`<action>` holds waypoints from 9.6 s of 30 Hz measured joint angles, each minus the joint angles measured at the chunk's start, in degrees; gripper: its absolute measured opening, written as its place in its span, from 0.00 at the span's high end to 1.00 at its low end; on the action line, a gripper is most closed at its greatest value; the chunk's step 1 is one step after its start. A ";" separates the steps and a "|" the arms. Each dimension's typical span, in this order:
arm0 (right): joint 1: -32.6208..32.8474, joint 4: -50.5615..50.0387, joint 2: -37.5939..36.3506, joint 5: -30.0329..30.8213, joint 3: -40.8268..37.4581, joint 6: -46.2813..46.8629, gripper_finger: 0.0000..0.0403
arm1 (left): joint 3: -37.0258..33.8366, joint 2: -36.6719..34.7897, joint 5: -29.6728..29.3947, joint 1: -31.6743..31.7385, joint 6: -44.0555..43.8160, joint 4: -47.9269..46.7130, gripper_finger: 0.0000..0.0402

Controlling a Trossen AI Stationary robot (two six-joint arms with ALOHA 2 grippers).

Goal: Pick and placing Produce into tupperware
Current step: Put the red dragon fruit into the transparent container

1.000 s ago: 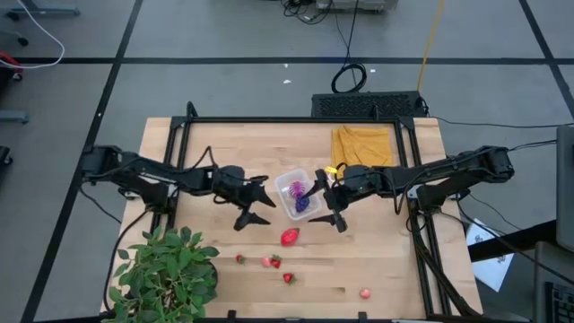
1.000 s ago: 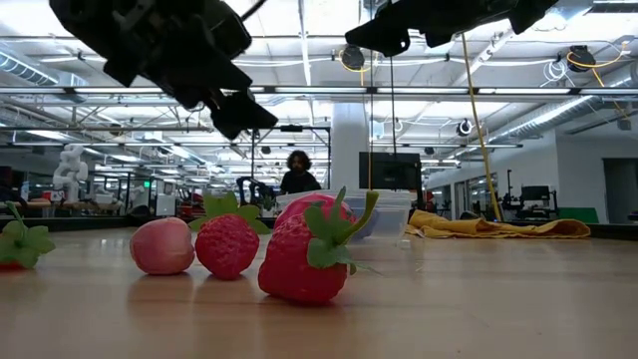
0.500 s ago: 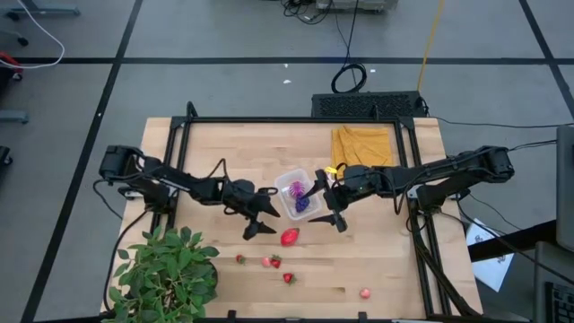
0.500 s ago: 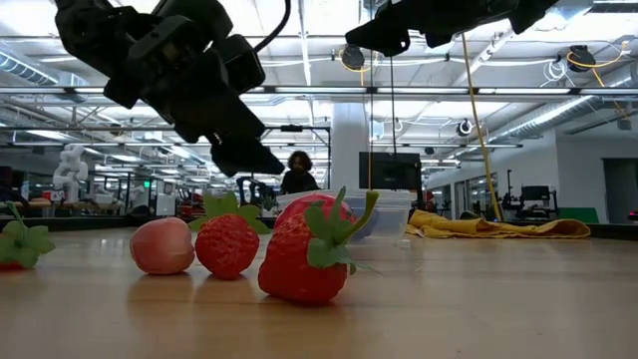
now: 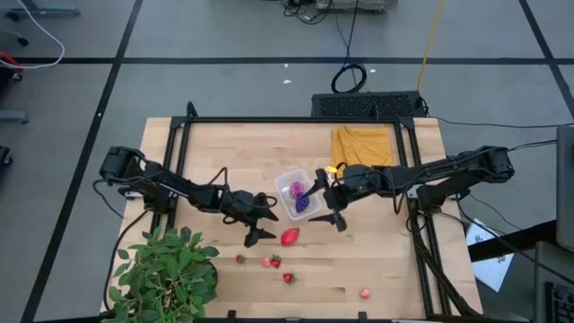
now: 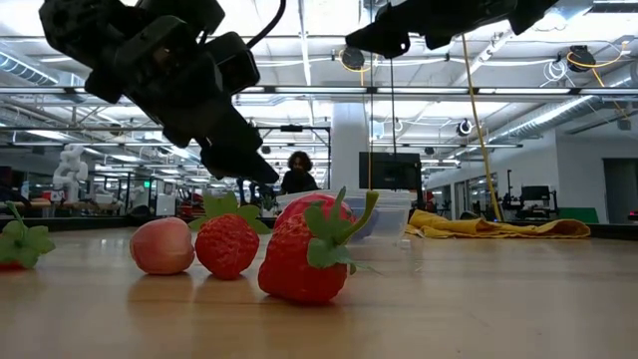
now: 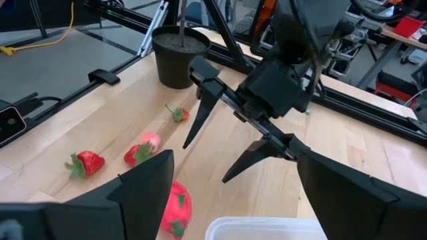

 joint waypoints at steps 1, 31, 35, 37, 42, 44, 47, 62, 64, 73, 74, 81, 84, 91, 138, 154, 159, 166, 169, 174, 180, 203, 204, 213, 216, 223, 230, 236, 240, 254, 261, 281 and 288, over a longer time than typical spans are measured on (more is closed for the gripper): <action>-0.07 -0.02 0.00 0.02 0.00 0.02 0.24 | 0.00 0.08 0.02 0.04 0.16 -0.17 0.23; -1.93 0.15 0.02 0.02 0.00 0.17 0.24 | 0.68 9.61 -4.91 -1.21 -4.43 9.29 0.23; -1.93 0.15 0.02 0.02 0.00 0.17 0.24 | 1.75 10.47 -5.01 -1.26 -4.57 10.13 0.23; -1.93 0.16 0.02 0.02 0.00 0.23 0.24 | 1.82 10.51 -5.03 -1.27 -5.17 9.49 0.23; -1.93 -0.04 0.02 0.02 0.00 0.38 0.24 | 1.86 10.49 -6.58 -1.73 -7.96 8.96 0.23; -1.91 -0.11 0.02 0.02 0.00 0.33 0.24 | 1.86 10.49 -6.65 -2.16 -8.89 9.13 0.23; -1.93 -0.26 0.02 0.02 0.00 0.28 0.24 | 1.90 10.49 -8.55 -3.16 -10.22 8.81 0.23; -1.92 -0.28 0.02 0.02 0.00 0.26 0.24 | 1.90 10.47 -10.64 -5.40 -13.20 9.29 0.23; -1.93 -0.28 0.02 0.02 0.00 0.24 0.24 | 1.90 10.47 -11.26 -5.58 -13.47 9.29 0.23; -1.93 -0.28 0.02 0.02 0.00 0.24 0.24 | 1.90 10.47 -12.09 -5.83 -14.68 9.31 0.23; -1.93 -0.28 0.02 0.02 0.00 0.24 0.24 | 1.90 10.47 -12.19 -5.93 -14.85 9.32 0.23; -1.93 -0.28 0.02 0.02 0.00 0.22 0.24 | 1.97 10.47 -14.63 -7.31 -15.26 9.26 0.23; -1.93 -0.28 0.02 0.02 0.00 0.22 0.24 | 3.30 10.47 -14.72 -7.84 -14.33 8.58 0.23; -1.93 -0.28 0.02 0.02 0.00 1.10 0.24 | 7.34 10.53 -15.70 -7.98 -11.30 0.91 0.23; -1.91 -1.18 0.00 0.02 0.00 1.68 0.24 | 15.28 20.35 -15.21 -7.09 -11.00 -3.82 0.47; -1.91 -2.25 0.00 0.02 0.00 1.68 0.24 | 15.04 16.87 -14.93 -7.96 -11.12 -8.42 0.43; -1.92 -2.45 0.00 0.02 0.00 1.69 0.24 | 15.05 14.77 -15.48 -8.00 -10.46 -9.71 0.43; -1.91 -2.55 0.00 0.02 0.00 1.68 0.24 | 15.08 12.67 -16.14 -8.35 -9.98 -12.41 0.43; -1.92 -2.43 0.00 0.02 0.00 1.68 0.24 | 15.10 11.47 -16.48 -8.42 -9.32 -13.03 0.43; -1.91 -2.43 0.00 0.02 0.00 1.66 0.24 | 15.17 9.07 -18.94 -8.25 -6.28 -15.10 0.43; -1.91 -2.37 0.00 0.02 0.00 1.65 0.24 | 15.17 5.64 -24.33 -6.46 -2.56 -20.09 0.43; -6.40 -1.47 -4.60 14.68 -0.02 -6.45 0.24 | 15.21 1.68 -16.64 12.89 5.99 -19.14 0.43; -6.79 -1.27 -4.96 14.82 -0.02 -7.13 0.24 | 15.21 1.69 -16.09 13.16 5.97 -19.14 0.43; -9.48 -1.46 -6.23 14.86 -0.02 -9.08 0.24 | 15.21 3.07 -15.33 13.55 6.11 -16.70 0.43; -10.24 -1.53 -6.23 14.87 -0.02 -9.05 0.24 | 15.22 5.14 -14.32 13.55 6.20 -14.81 0.43; -11.87 -0.97 -6.23 14.88 -0.02 -9.07 0.24 | 15.21 8.13 -13.35 13.92 6.03 -14.44 0.43; -13.32 -0.68 -6.23 14.88 -0.02 -9.08 0.24 | 15.28 8.67 -13.07 14.36 5.98 -14.69 0.43; -14.28 -0.68 -6.23 14.90 -0.02 -10.41 0.24 | 15.28 8.65 -13.50 14.62 5.96 -14.77 0.43; -14.33 -0.66 -6.23 14.93 -0.02 -11.41 0.24 | 15.28 8.65 -13.49 15.14 5.94 -14.78 0.43; -14.65 6.12 -6.21 25.14 -0.02 -18.00 0.24 | 15.19 10.50 -13.51 15.10 5.53 -13.75 0.43; -14.65 9.70 -6.21 25.29 -0.02 -18.52 0.24 | 15.28 10.80 -13.51 15.10 5.53 -13.40 0.43; -14.65 9.55 -6.21 25.29 -0.02 -18.32 0.24 | 15.28 10.80 -13.50 15.10 4.18 -13.11 0.43; -14.65 9.53 -6.21 25.29 -0.02 -18.29 0.24 | 15.28 10.80 -12.78 15.10 5.09 -13.11 0.43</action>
